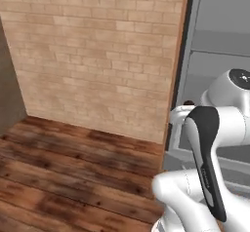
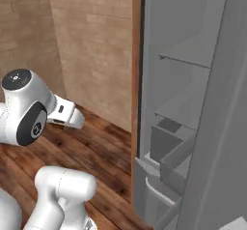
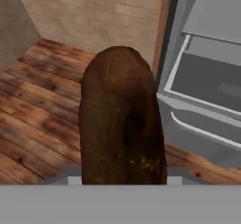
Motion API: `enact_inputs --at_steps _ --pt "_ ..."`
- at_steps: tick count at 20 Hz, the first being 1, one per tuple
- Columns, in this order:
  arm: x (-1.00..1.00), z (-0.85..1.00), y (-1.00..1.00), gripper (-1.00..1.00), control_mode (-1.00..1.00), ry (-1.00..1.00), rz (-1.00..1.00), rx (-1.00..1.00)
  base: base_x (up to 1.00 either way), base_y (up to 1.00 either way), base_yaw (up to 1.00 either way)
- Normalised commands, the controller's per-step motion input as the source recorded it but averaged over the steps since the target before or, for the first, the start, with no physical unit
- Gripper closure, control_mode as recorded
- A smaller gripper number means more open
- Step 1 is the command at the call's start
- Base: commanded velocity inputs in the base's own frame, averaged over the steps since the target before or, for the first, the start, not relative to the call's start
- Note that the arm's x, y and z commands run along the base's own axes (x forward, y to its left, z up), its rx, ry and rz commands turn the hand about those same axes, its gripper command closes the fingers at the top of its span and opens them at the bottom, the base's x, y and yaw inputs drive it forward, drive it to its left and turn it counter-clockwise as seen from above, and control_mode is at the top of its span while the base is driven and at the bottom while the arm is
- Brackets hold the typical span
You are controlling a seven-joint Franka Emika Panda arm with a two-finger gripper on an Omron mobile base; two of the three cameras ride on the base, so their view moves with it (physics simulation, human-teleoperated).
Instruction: Place the cold items (carrot and sweet potato) from the fridge in one tupperware on the dining counter. Place the warm items (kebab skewer and hot dog) in the stove area in another tupperware.
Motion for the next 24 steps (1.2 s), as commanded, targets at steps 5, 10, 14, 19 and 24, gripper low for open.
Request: enact_inputs --at_steps 5,10,14,19,24 --pt "0.0 0.0 0.0 1.0 1.0 0.0 0.0 0.0 -0.06 0.49 0.78" --pt "0.0 0.0 0.0 1.0 1.0 0.0 0.0 0.0 -0.07 0.45 0.8" --pt "0.0 0.0 0.0 1.0 1.0 0.0 0.0 0.0 -0.09 0.39 0.81" --pt "0.0 0.0 0.0 1.0 1.0 0.0 0.0 0.0 -0.1 0.32 0.82" --pt "0.0 0.0 0.0 1.0 1.0 0.0 0.0 0.0 -0.1 0.32 0.82"
